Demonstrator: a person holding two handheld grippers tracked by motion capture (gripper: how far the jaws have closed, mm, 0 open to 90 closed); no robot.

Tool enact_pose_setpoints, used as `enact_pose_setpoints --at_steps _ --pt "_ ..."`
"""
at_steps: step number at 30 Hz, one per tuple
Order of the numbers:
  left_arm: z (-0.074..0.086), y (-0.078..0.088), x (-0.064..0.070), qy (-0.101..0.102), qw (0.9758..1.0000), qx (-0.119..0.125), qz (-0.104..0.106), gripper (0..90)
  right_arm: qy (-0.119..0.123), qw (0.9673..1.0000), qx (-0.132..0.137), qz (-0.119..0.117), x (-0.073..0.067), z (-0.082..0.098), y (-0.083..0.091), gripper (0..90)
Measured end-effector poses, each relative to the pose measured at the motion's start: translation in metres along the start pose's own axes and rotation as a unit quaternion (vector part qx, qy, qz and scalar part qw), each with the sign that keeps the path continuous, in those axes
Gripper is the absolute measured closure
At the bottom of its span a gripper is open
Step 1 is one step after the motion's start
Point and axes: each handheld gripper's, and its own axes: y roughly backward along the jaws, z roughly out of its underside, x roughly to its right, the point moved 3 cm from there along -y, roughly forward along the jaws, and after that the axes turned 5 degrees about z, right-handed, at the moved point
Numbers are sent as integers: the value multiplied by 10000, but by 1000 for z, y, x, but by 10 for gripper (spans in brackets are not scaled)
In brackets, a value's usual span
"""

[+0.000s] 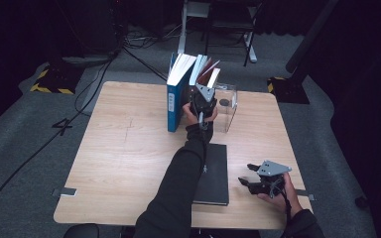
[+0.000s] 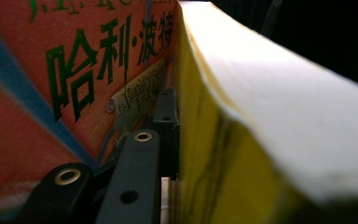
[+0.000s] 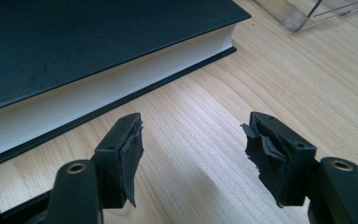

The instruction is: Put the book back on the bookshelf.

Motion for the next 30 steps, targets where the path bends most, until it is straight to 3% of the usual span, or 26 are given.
enact_pose_setpoints --at_steps 6,9,13,15,21,25,30 --pt "3 3 4 -246 9994 -207 163 653 27 10000 -60 7 1 2 -1 354" --pt "1 5 2 -248 9989 -342 217 653 7 10000 -84 13 2 3 -1 349" --pt "-8 7 6 -586 9966 -498 311 582 8 9999 -106 4 1 2 -2 347" --pt "-12 7 6 -590 9958 -638 294 574 17 9999 -147 16 2 3 -2 347" --pt "-26 10 7 -606 9956 -639 335 559 21 9998 -208 21 2 3 -3 347" --pt "-34 7 9 -685 9937 -879 146 574 20 9995 -301 58 2 3 -4 348" --pt "-41 2 9 -700 9911 -1130 -84 661 37 9992 -397 28 0 4 -6 349"
